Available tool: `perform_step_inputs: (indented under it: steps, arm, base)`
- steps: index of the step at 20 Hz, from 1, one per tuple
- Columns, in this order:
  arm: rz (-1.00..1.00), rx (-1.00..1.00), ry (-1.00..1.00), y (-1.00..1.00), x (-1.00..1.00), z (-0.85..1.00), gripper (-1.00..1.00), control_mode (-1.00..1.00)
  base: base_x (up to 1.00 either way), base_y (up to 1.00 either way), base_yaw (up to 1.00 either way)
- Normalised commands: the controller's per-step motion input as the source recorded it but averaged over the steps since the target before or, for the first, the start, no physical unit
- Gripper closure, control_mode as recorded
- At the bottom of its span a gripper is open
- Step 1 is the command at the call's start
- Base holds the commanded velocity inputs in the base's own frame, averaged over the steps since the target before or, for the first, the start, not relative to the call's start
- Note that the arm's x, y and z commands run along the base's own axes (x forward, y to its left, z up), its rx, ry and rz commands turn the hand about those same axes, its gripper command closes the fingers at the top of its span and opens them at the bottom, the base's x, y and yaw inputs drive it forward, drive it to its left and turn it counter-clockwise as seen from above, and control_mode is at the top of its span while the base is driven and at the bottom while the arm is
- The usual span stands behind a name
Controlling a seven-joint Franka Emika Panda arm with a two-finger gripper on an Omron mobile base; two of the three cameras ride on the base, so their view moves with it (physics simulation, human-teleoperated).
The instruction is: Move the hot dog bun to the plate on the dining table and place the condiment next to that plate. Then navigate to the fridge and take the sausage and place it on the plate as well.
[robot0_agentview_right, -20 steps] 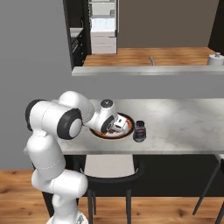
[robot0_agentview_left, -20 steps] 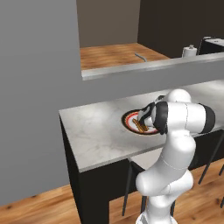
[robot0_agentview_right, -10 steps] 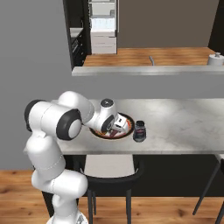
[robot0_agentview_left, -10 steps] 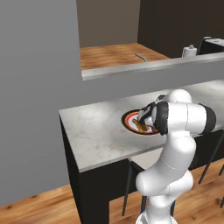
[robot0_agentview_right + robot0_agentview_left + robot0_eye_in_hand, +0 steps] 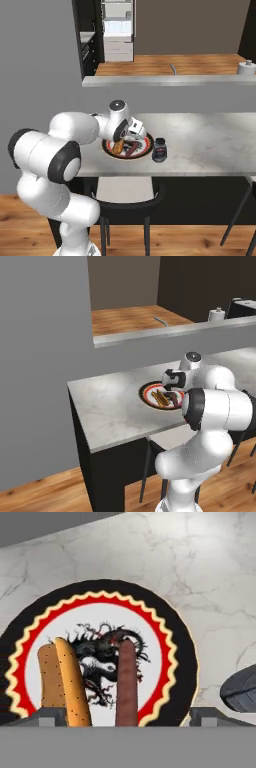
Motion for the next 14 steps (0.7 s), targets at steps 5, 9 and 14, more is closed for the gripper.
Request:
perform_step_inputs:
  steps: [5, 9, 14]
  arm:
    - [0.00, 0.00, -0.01, 0.26, -0.84, 0.96, -1.00, -1.00]
    - [0.00, 0.00, 0.00, 0.29, -1.00, 0.53, -1.00, -1.00]
    - [0.00, 0.00, 0.00, 0.29, -1.00, 0.26, -1.00, -1.00]
  base:
    - [0.00, 0.00, 0.00]
    - [0.00, 0.00, 0.00]
    - [0.00, 0.00, 0.00]
